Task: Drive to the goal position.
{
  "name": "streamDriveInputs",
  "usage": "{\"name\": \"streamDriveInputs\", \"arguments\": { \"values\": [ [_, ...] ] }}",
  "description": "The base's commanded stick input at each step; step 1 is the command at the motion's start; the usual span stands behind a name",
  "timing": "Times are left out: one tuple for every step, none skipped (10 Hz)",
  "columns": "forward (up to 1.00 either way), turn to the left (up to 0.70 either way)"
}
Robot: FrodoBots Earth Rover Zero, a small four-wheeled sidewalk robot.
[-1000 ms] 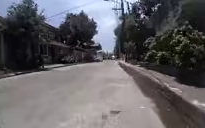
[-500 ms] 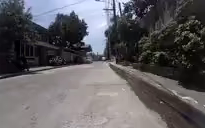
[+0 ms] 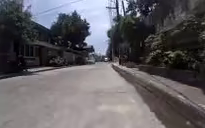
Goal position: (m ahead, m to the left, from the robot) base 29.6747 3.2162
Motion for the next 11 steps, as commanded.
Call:
{"name": "streamDriveInputs", "arguments": {
  "values": [
    [1.00, -0.21],
    [1.00, -0.07],
    [1.00, -0.02],
    [1.00, 0.00],
    [1.00, 0.00],
    [1.00, 0.00],
    [1.00, 0.00],
    [1.00, 0.00],
    [1.00, 0.00],
    [1.00, 0.00],
    [1.00, 0.00]
  ]
}}
